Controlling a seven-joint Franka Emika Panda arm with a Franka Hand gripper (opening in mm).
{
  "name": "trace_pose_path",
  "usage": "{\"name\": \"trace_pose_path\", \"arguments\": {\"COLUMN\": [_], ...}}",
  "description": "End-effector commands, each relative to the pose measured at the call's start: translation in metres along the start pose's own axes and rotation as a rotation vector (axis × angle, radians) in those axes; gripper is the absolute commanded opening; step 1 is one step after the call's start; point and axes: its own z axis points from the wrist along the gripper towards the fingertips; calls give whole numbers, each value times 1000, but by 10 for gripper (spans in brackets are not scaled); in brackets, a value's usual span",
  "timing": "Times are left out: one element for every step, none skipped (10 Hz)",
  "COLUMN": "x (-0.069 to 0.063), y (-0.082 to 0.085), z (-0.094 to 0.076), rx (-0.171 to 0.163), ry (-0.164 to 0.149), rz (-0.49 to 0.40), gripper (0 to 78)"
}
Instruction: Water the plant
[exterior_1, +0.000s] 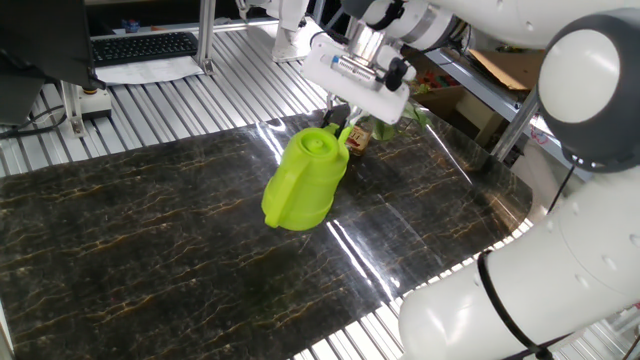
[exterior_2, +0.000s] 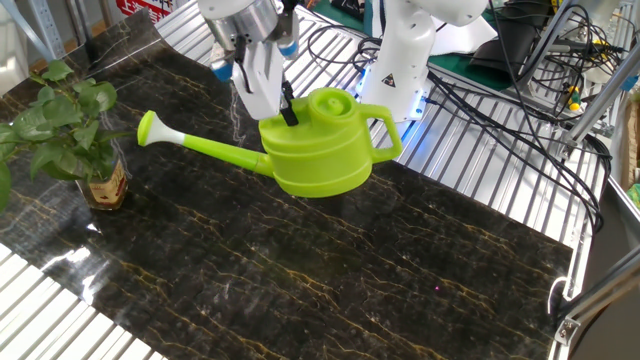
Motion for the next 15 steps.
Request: {"name": "trace_pose_path", "arguments": {"x": [0, -1, -1, -2, -2, -3, -3, -4, -4, -5, -6, -8, -9, -10, -10], "y": [9, 14, 14, 17, 18, 19, 20, 20, 21, 23, 25, 27, 28, 35, 35], "z": [-14, -18, -18, -23, -24, -25, -26, -27, -29, -32, -36, -41, -43, -52, -53], "rx": [20, 27, 27, 32, 33, 34, 35, 35, 37, 37, 39, 44, 45, 51, 51], "ry": [21, 39, 39, 56, 59, 60, 61, 64, 71, 79, 84, 90, 95, 111, 111], "rz": [5, 13, 13, 26, 29, 30, 37, 43, 47, 50, 52, 52, 52, 50, 49], "gripper": [22, 22, 22, 22, 22, 22, 22, 22, 22, 22, 22, 22, 22, 22, 22]}}
